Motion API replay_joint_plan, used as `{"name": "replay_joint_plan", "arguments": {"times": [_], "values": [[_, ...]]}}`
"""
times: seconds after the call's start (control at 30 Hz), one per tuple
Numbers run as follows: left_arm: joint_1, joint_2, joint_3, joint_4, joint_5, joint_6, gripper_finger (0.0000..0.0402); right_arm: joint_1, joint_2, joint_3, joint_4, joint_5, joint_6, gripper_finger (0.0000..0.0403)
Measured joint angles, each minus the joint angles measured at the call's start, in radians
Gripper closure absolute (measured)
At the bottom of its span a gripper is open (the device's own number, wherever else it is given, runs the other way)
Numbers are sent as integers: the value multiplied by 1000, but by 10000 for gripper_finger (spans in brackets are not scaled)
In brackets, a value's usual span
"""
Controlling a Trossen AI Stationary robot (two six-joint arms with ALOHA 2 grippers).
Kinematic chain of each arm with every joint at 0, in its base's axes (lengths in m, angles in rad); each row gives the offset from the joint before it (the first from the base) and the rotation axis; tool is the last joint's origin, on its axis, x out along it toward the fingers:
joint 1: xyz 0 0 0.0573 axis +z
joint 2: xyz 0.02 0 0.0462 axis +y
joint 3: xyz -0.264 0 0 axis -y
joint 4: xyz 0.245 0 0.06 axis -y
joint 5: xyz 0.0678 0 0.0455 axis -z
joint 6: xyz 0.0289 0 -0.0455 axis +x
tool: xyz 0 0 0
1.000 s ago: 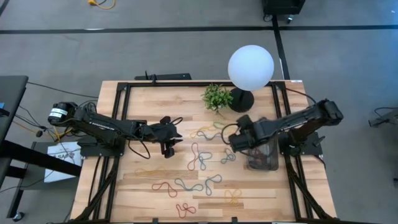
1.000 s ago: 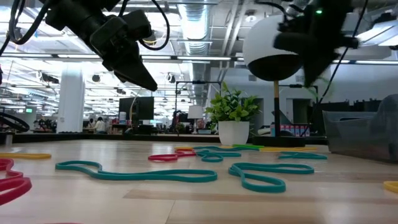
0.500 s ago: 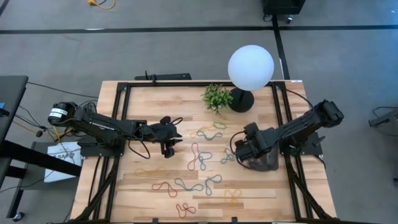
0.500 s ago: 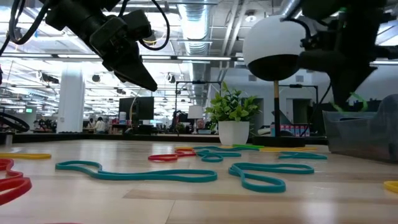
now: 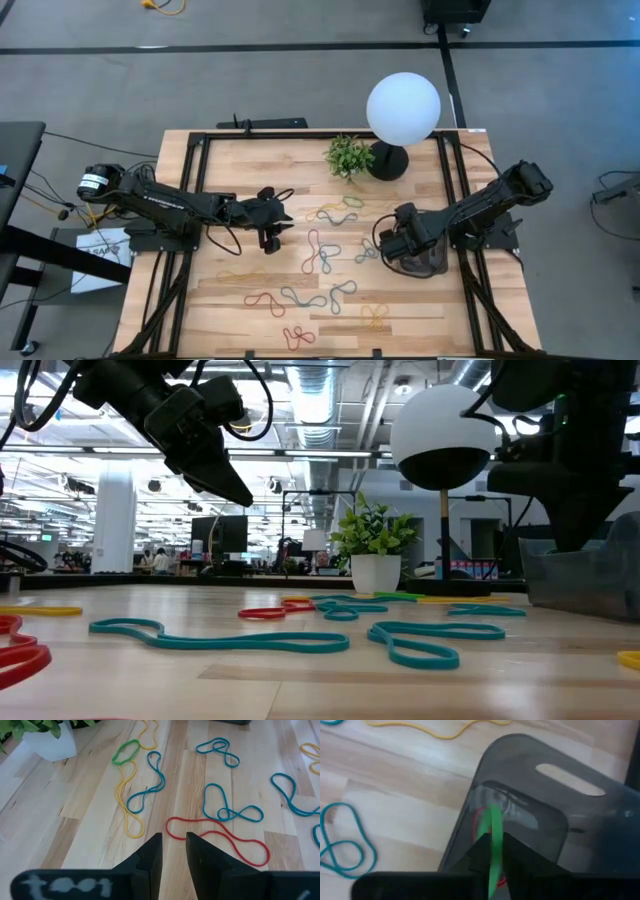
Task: Pick and place items into bin
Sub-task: Put the left green rubber band into the black transparent bin, then put the green rubber band into the black transparent bin
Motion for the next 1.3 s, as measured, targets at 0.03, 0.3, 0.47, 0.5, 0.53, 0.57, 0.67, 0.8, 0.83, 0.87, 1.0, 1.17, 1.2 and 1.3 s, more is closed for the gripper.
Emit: {"name": "replay_joint_plan", "arguments": {"times": [0.03, 0.3, 0.47, 0.5, 0.53, 0.57, 0.67, 0.8, 0.83, 0.87, 1.0, 1.17, 1.2, 1.3], "values": [[0, 0, 0, 0, 0, 0, 326, 0, 0, 0, 0, -1, -3, 347], [0, 0, 0, 0, 0, 0, 326, 0, 0, 2, -26, -5, -82, 310], [0, 0, 0, 0, 0, -11, 326, 1, 0, 60, -140, 7, -49, 311], [0, 0, 0, 0, 0, -12, 326, 5, -1, 78, -168, 24, -45, 311], [0, 0, 0, 0, 0, -12, 326, 10, -1, 98, -190, 51, -44, 311], [0, 0, 0, 0, 0, -12, 326, 15, -2, 118, -206, 85, -48, 311], [0, 0, 0, 0, 0, -13, 326, 27, -2, 179, -200, 218, -129, 311], [0, 0, 0, 0, -3, -13, 326, 17, -2, 218, -64, 332, -388, 311], [0, 0, 0, 0, -4, -14, 326, 6, -2, 218, -19, 335, -450, 311], [0, 0, 0, 0, -4, -14, 326, -10, -2, 218, 22, 326, -506, 311], [0, 0, 0, 1, -5, -14, 326, -102, 5, 218, 150, 254, -693, 311], [0, 0, 0, 5, -6, -15, 326, -255, 35, 219, 248, 108, -931, 311], [0, 0, 0, 5, -6, -15, 326, -290, 47, 220, 280, 85, -973, 311], [0, 1, 0, 2, -7, -15, 326, -374, 81, 217, 342, 18, -1074, 311]]}}
